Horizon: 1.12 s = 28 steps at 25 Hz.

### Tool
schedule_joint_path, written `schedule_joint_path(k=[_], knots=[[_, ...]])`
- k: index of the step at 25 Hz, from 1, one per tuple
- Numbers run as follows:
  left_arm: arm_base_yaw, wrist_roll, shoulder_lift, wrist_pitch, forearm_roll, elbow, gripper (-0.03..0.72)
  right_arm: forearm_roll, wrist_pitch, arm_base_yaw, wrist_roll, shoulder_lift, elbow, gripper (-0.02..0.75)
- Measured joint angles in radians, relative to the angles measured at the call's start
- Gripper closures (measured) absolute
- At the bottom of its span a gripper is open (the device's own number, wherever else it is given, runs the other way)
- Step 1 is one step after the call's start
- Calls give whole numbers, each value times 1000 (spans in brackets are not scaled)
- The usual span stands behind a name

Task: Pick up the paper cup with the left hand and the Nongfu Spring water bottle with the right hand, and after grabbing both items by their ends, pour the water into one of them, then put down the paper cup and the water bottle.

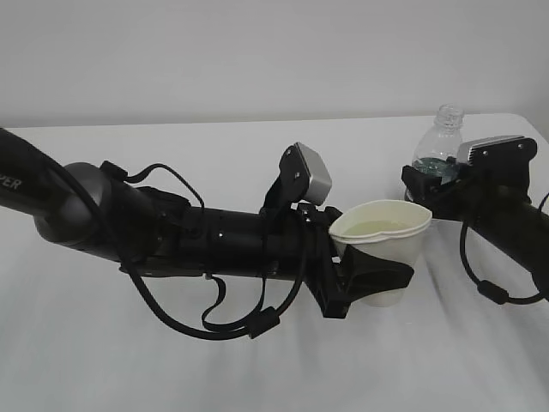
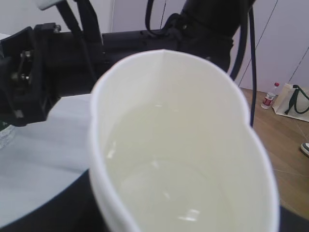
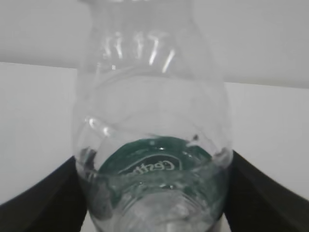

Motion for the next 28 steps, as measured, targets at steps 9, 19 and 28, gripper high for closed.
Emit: schedule_joint_path(k=[9, 19, 28], knots=[[0, 0, 0, 0, 0, 0, 295, 2, 0, 0, 0, -62, 109, 140], [0, 0, 0, 0, 0, 0, 295, 1, 0, 0, 16, -179, 267, 140], [0, 0, 0, 0, 0, 0, 295, -44, 0, 0, 35, -378, 437, 140]])
